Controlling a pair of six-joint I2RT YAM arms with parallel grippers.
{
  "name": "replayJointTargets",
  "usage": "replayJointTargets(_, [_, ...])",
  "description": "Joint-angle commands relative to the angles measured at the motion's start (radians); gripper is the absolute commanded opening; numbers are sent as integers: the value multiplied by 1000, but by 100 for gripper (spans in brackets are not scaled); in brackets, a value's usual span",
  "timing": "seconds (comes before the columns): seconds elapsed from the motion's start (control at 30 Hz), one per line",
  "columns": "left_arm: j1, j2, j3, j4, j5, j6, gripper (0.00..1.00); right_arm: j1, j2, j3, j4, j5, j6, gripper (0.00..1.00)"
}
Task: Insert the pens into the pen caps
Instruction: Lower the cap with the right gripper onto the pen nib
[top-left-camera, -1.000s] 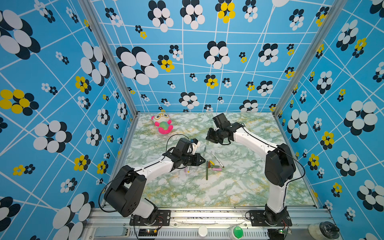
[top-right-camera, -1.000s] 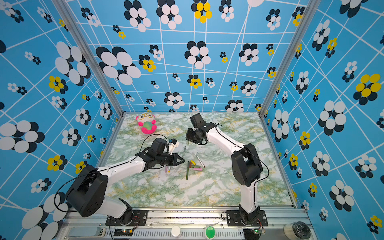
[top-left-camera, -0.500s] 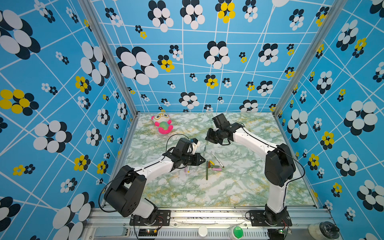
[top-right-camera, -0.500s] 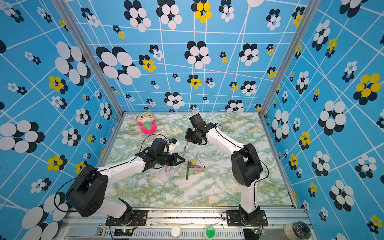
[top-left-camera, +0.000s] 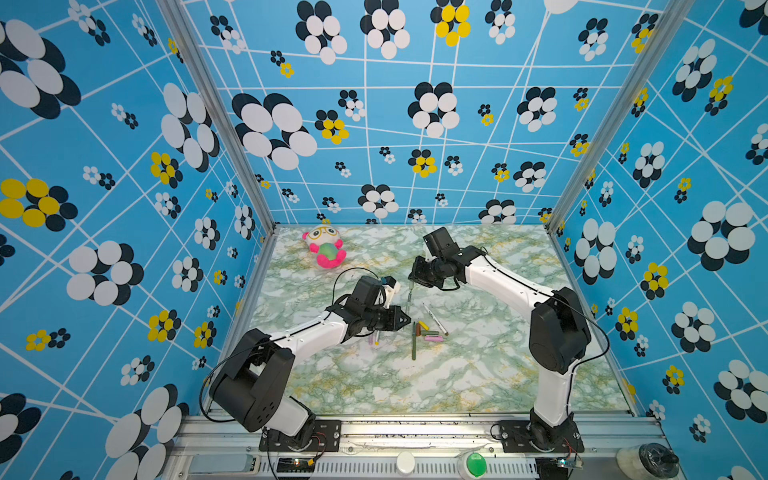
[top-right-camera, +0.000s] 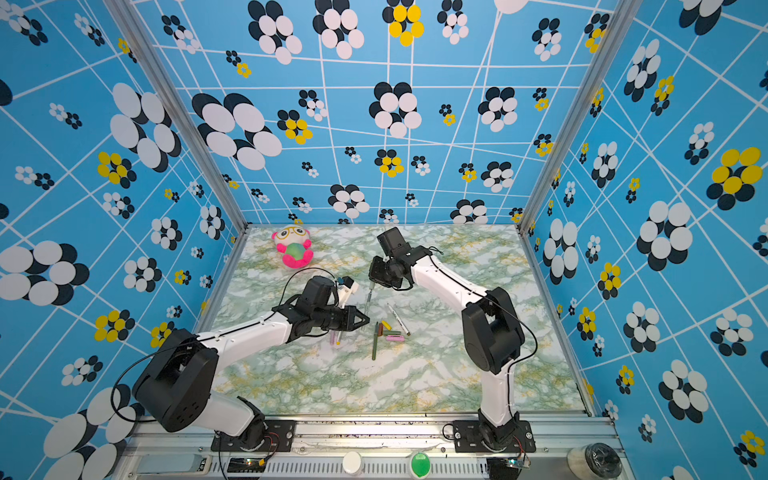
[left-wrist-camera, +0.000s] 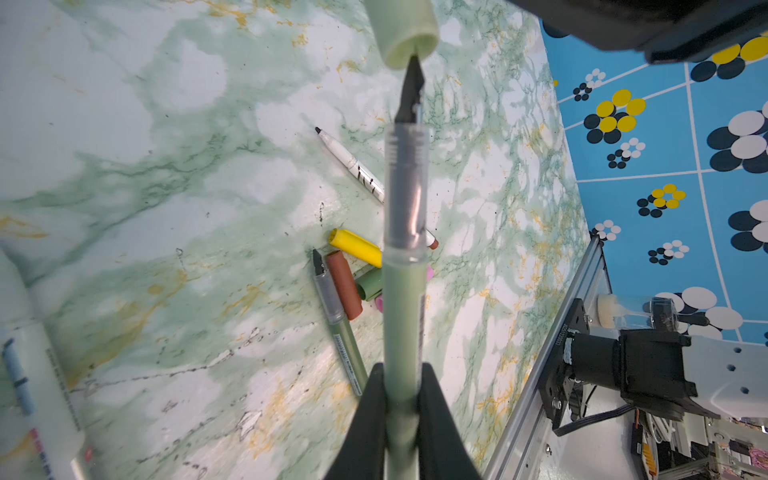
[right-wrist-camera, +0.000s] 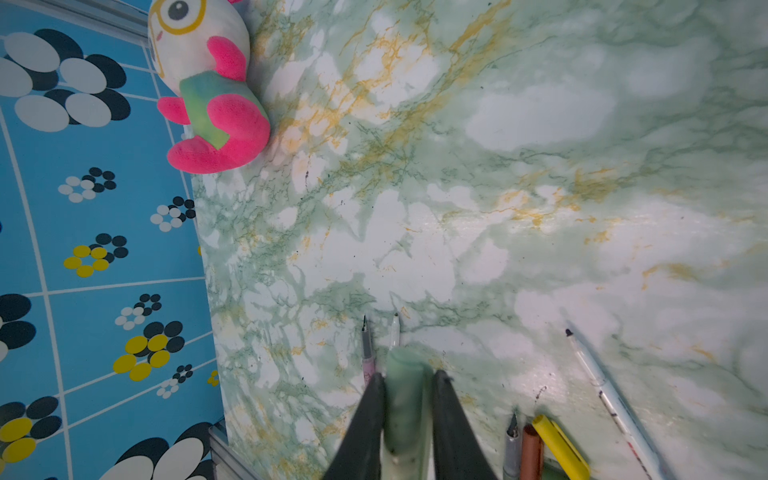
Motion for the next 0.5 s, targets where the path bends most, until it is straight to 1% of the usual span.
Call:
replayJointTargets(0.0, [-6, 2, -7, 21, -18, -5, 0, 8, -44, -2, -2, 4, 0, 21])
replayJointTargets(0.2, [-7, -3, -5, 26, -21, -11, 0, 18, -48, -2, -3, 8, -12, 21])
replayJointTargets(0.47, [-5, -18, -11, 26, -26, -12, 0, 45, -48, -8, -10, 49, -47, 21])
